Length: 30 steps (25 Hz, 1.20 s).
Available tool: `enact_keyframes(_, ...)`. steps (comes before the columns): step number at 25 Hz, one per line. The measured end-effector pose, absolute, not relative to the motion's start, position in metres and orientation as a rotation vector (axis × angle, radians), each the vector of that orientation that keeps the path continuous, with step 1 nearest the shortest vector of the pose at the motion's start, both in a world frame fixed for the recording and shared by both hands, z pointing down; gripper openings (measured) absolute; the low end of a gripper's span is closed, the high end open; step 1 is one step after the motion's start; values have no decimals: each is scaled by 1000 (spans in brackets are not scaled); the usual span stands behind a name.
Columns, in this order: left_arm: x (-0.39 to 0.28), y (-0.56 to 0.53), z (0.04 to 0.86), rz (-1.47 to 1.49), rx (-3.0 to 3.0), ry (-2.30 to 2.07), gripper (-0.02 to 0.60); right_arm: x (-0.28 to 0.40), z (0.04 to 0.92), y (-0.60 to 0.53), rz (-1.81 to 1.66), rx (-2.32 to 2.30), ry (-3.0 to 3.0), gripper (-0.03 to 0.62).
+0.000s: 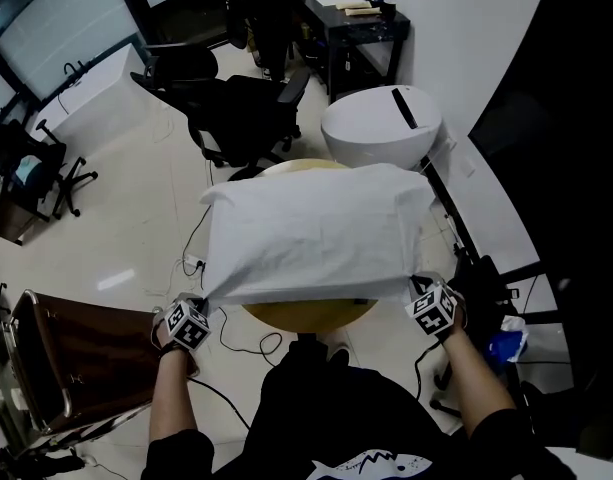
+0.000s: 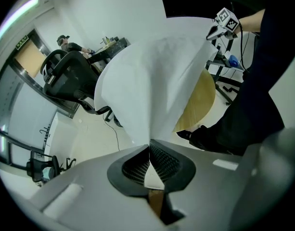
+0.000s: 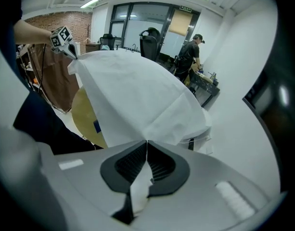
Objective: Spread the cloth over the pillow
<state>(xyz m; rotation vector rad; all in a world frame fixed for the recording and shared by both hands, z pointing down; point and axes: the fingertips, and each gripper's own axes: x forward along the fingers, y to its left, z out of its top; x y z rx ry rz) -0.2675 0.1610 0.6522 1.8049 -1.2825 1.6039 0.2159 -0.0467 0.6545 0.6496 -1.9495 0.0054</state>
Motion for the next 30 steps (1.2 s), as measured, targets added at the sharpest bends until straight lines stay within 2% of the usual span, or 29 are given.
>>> enact_keyframes(13, -266, 174, 672, 1597, 1747, -1253, 0, 222, 649, -49, 34, 690, -1977, 7)
enact_keyframes(23, -256, 169, 637, 1543, 1763, -1374, 15, 195, 570, -48, -19, 754, -2189, 6)
enact_keyframes(30, -198, 135, 563, 1341, 1999, -1550, 92, 163, 507, -28, 30, 705, -2408, 6)
